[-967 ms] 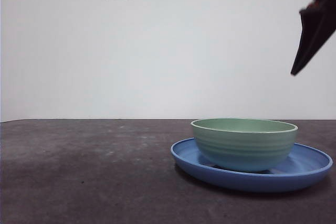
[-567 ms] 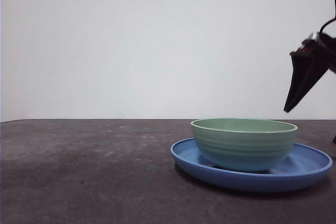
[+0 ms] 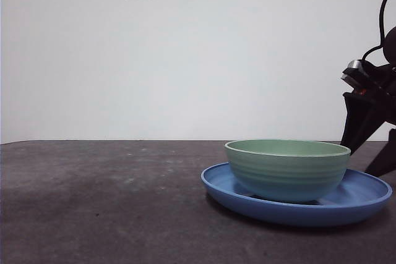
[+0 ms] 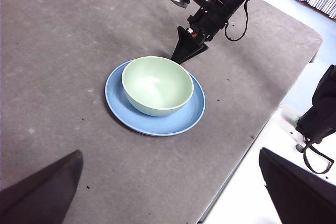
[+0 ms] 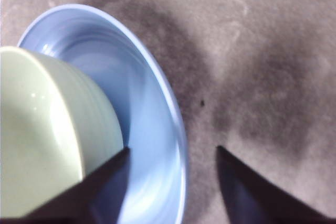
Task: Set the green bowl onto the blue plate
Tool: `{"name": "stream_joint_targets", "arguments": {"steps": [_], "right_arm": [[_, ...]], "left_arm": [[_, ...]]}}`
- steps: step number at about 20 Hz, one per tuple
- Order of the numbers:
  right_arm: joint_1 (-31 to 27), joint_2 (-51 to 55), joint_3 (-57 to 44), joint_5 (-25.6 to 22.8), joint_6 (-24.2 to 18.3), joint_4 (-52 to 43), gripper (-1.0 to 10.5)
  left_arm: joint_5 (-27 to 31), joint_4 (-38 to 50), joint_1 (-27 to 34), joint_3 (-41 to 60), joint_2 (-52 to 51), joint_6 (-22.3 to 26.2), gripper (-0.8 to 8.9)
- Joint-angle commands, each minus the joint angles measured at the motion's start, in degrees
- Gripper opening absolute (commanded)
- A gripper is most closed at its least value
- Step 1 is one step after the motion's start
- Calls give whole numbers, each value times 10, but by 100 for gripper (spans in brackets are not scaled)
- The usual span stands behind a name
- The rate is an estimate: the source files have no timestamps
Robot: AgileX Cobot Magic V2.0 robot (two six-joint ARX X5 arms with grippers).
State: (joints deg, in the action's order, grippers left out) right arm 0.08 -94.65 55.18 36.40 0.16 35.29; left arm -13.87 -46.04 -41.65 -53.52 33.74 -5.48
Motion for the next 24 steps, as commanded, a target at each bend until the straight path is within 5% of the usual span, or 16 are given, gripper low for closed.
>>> {"name": "stream_joint_targets", "arguments": {"steps": [1, 7, 12, 24], "right_arm": [[5, -17, 10, 2, -9, -12, 160], [6, -42, 10, 2, -8, -14, 157], [6, -43, 10, 2, -6, -12, 19], [16, -36, 92, -15, 24, 43, 14]], "left_arm": [[-3, 7, -4, -5, 2, -2, 566], [-3, 7, -4, -5, 2, -2, 566], [-3, 7, -4, -5, 2, -2, 566], [-3, 7, -4, -5, 2, -2, 566]]}}
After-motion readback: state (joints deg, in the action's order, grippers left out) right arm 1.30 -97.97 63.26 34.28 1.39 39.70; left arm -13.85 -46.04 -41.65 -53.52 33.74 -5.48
